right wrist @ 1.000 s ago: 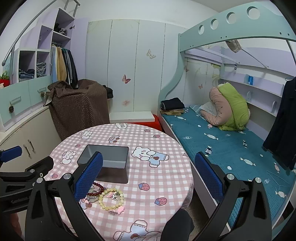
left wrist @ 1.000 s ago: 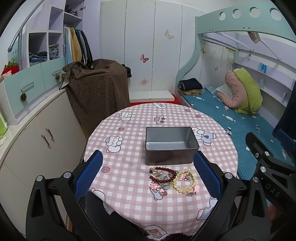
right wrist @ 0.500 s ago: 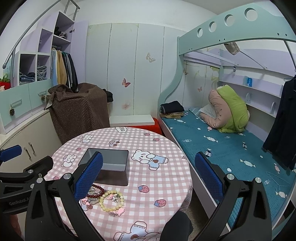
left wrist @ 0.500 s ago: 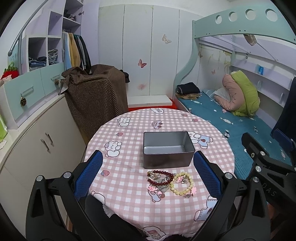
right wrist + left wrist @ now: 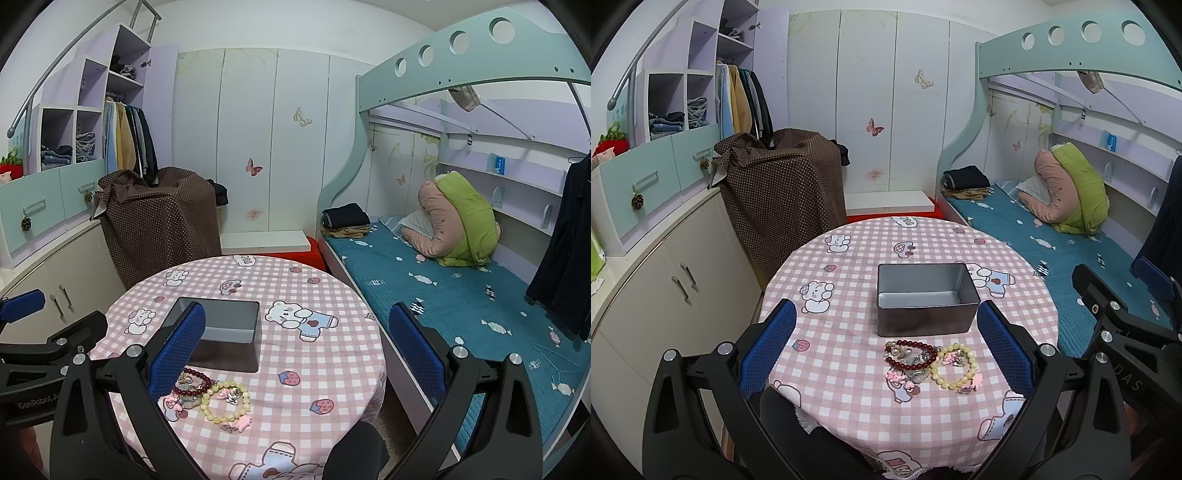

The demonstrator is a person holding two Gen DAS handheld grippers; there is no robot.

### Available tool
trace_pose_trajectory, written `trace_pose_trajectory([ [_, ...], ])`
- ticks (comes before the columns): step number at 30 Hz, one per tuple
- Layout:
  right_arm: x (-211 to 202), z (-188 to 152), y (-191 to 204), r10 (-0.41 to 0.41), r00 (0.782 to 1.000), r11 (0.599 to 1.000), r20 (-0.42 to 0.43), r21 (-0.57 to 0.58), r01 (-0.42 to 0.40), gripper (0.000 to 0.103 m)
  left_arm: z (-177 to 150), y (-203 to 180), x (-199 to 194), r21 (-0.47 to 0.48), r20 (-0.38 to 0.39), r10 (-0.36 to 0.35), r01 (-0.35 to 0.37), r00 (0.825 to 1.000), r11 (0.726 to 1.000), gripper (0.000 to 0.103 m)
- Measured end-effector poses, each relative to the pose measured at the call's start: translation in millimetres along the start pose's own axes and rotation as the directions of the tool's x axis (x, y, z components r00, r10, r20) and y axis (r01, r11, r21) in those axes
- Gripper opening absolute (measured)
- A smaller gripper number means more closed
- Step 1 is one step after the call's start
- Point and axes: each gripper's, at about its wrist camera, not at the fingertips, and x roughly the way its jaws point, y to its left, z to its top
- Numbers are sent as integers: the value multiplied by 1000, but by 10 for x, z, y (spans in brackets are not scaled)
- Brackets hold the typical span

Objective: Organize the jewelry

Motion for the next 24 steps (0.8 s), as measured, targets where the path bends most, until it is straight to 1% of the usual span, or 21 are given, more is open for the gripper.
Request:
trace_pose_trajectory([
  [9, -12, 1, 7, 13, 1000, 1000, -1, 2, -13, 96, 7, -4, -8, -6, 3, 8, -8, 1000, 1000, 98],
  [16, 23, -18, 0, 22, 1000, 1000, -11, -1, -22, 96, -3, 38, 51, -9, -8, 15, -15, 1000, 1000, 98],
  [24, 155, -75, 21, 26, 998, 1000, -48, -17, -26, 96, -46, 78, 236, -7, -54, 13, -14, 998, 1000, 98],
])
